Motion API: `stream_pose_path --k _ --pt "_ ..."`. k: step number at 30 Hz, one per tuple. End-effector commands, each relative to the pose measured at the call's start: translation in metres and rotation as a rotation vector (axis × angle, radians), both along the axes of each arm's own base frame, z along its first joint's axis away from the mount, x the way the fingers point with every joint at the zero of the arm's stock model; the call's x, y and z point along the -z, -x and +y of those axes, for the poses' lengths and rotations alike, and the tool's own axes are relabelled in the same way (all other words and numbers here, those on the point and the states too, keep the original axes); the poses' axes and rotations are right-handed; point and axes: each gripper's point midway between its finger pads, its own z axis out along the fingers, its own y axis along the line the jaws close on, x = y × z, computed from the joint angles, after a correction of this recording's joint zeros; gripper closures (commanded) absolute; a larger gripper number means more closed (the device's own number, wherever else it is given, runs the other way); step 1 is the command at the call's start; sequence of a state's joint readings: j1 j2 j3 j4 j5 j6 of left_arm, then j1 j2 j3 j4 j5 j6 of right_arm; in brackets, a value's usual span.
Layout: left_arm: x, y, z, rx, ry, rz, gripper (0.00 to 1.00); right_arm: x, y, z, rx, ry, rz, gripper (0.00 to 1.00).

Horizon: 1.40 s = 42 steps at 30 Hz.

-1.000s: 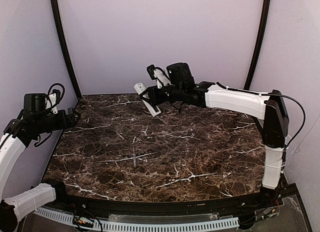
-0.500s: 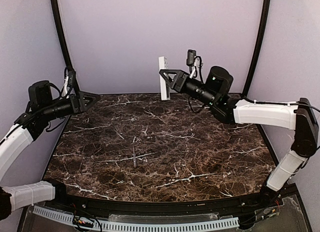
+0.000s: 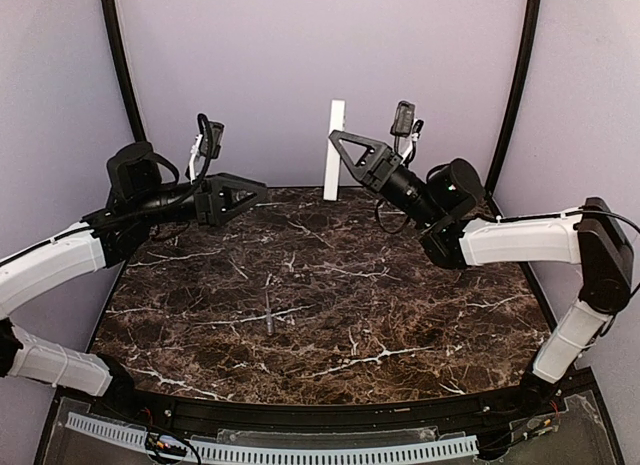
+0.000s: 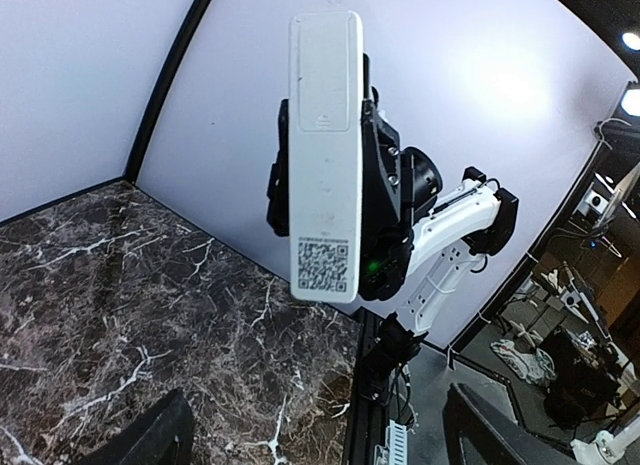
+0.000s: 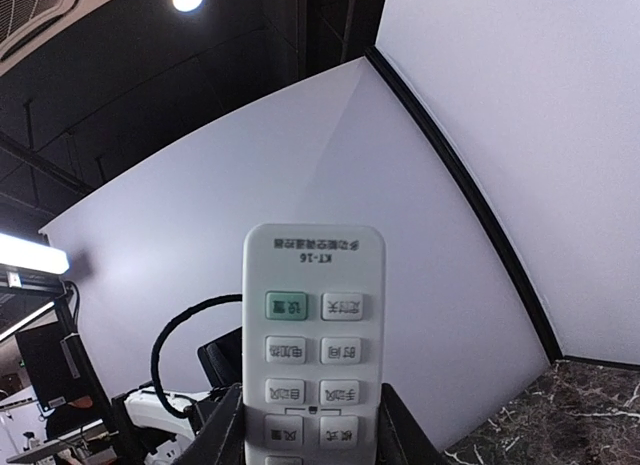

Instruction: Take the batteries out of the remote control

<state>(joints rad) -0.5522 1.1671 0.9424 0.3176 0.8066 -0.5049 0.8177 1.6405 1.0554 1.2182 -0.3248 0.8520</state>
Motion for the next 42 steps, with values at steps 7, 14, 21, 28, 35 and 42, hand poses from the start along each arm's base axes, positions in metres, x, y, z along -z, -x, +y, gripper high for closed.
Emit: stream_pose_path --k 7,14,21,28,35,42 --pt "-0.035 0.013 -0.036 0.091 0.072 -0.183 0.15 -0.018 0.027 0.015 -0.101 -0.089 -0.036 1.0" --pt "-0.025 0.009 -0.062 0.12 0.023 -0.187 0.2 -0.017 0.034 0.024 -0.122 -0.104 -0.037 1.0" --pt "-0.014 0.005 -0.074 0.112 -0.023 -0.184 0.27 -0.012 0.036 0.027 -0.144 -0.118 -0.052 1.0" --pt "-0.009 0.001 -0.076 0.092 -0.035 -0.189 0.4 -0.004 0.037 0.025 -0.131 -0.123 -0.076 1.0" --pt "-0.005 -0.002 -0.078 0.092 -0.037 -0.198 0.57 0.001 0.038 0.022 -0.13 -0.14 -0.087 1.0" --pt "-0.005 -0.002 -0.077 0.09 -0.04 -0.215 0.89 0.002 0.039 0.022 -0.133 -0.149 -0.097 1.0"
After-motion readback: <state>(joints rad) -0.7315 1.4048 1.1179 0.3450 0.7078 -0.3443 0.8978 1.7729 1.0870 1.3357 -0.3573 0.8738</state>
